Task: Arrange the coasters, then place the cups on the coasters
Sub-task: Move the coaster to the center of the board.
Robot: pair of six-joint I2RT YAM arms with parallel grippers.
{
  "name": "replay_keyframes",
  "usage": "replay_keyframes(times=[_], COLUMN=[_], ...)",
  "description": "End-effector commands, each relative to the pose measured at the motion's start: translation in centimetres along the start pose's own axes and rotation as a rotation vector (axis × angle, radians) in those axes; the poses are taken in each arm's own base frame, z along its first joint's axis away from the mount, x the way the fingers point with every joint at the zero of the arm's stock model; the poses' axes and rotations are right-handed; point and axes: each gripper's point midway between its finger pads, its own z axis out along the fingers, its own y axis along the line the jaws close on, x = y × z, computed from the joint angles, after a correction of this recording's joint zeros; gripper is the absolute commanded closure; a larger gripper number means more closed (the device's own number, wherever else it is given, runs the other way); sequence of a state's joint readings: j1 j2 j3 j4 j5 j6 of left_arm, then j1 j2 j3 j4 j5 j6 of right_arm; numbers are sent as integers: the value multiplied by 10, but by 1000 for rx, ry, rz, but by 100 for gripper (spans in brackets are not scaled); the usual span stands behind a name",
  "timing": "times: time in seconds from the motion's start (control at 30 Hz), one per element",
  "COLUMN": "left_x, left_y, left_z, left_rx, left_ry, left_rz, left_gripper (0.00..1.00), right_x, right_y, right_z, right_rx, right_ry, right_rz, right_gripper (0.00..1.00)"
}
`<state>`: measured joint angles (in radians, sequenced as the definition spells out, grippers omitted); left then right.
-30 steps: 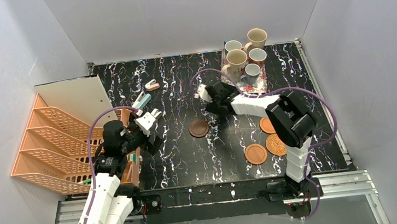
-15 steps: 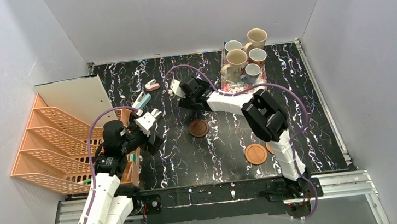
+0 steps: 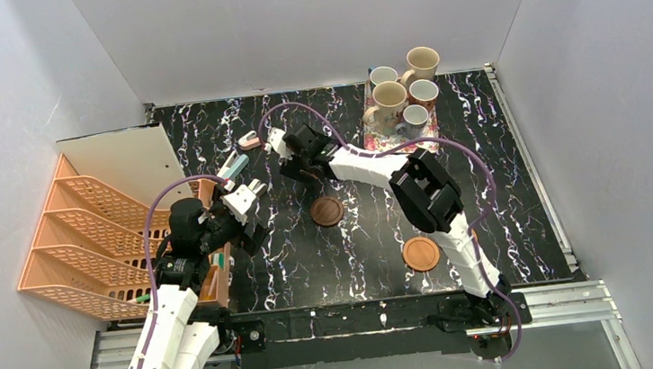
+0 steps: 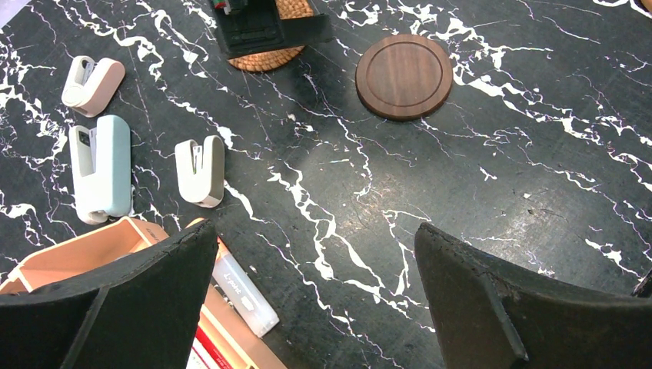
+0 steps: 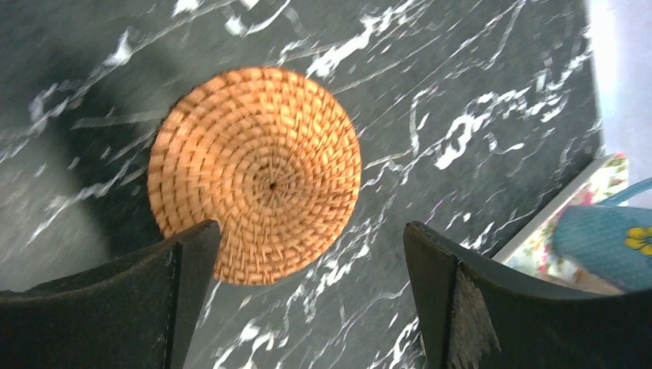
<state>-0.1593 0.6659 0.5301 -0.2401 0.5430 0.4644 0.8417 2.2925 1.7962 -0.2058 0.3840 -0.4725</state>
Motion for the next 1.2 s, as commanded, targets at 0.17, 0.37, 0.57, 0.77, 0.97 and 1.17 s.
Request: replay_keyframes(times=[0.17,0.37,0.57,0.77,0.97,1.17], left_x=[-7,-8,-8,-7,-9,-9], left_y=[-1,0,0,0,-1,-2], left_z=[-3,-3,-3,-2,-5,-5], left_rx=[7,7,1,7,1,6], left_ry=[-20,-19,-18,-15,-28,-28], left_rz=[11,9,11,10,17,16], left_gripper=[2,2,2,2,2,2], right_x=[-1,55,61,85,118,136], right_y=[19,37,43,50,59,44], right_z=[-121,-111,-96,-79,-78,-86], right_rx=[-302,-275,-260,-235,-294,-301], right_ry=[-127,-32,-4,69,215,286], right_rz=[22,13,34,11,-62,-53], right_gripper=[2,2,2,2,2,2])
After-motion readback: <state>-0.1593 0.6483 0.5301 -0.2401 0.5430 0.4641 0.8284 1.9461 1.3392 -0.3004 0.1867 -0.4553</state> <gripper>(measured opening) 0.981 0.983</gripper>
